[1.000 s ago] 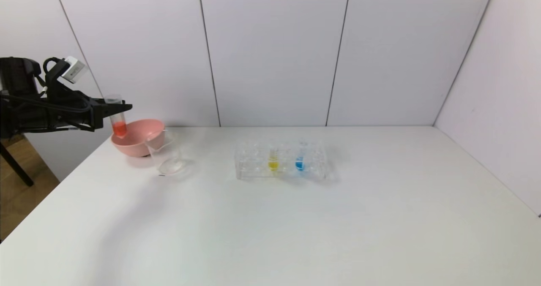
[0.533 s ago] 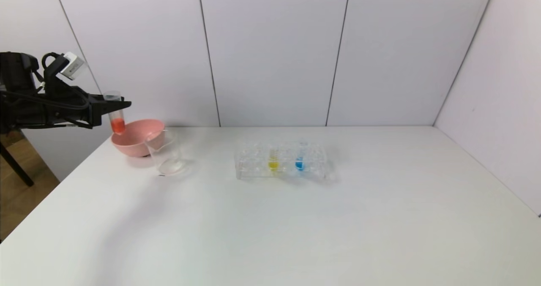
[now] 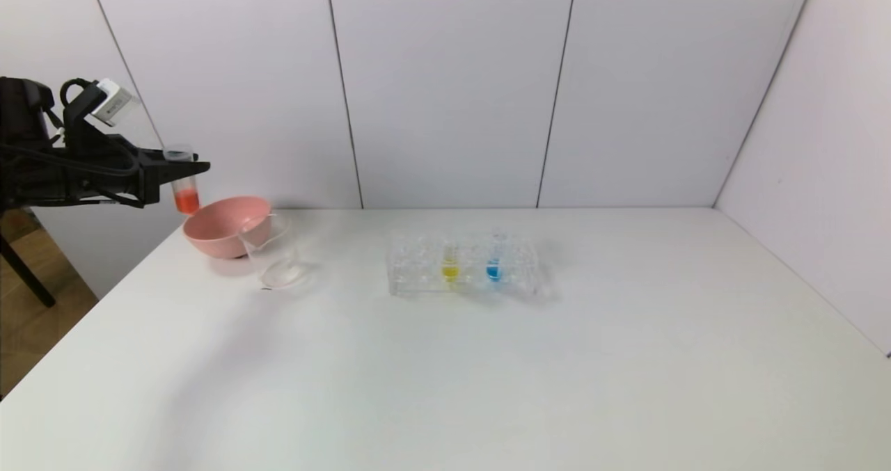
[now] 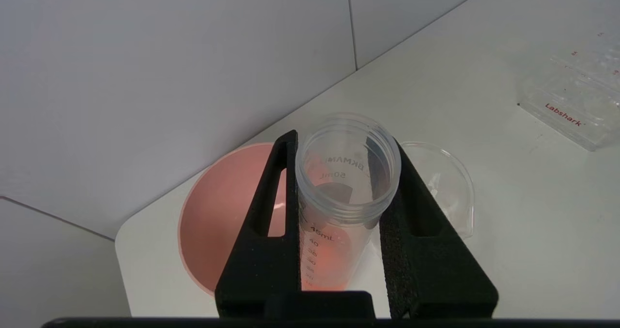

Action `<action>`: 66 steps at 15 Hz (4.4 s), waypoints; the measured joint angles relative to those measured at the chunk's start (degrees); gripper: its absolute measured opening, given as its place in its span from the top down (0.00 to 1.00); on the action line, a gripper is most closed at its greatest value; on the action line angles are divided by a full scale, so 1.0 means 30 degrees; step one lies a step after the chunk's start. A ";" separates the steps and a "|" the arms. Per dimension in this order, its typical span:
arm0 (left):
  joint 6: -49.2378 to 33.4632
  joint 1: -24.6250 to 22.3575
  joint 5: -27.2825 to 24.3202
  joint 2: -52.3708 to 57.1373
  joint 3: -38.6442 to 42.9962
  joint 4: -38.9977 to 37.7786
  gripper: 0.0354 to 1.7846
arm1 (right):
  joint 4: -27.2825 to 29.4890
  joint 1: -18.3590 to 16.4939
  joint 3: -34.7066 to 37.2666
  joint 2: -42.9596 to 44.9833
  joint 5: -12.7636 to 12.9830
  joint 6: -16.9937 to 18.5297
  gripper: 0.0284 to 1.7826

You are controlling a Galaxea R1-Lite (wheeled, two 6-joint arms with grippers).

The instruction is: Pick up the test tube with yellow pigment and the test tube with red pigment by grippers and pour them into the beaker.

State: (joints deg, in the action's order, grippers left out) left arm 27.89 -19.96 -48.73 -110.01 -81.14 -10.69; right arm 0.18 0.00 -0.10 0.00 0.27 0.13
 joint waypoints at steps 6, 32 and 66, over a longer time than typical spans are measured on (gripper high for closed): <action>0.0414 -0.0329 -0.0073 0.0203 -0.0037 0.0012 0.75 | 0.0000 0.0000 0.0000 0.0000 -0.0008 0.0000 0.95; 1.3101 -0.0630 0.0691 -0.0374 -0.4632 1.3686 0.75 | 0.0000 0.0000 0.0000 0.0000 -0.0008 0.0000 0.95; 1.7689 0.2081 0.6754 -0.3535 -1.1130 1.9290 0.75 | 0.0000 0.0000 0.0000 0.0000 -0.0008 -0.0008 0.95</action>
State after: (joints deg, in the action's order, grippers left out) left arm 80.96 -13.71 -28.47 -120.61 -114.53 47.18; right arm 0.18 0.00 -0.10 0.00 0.24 0.11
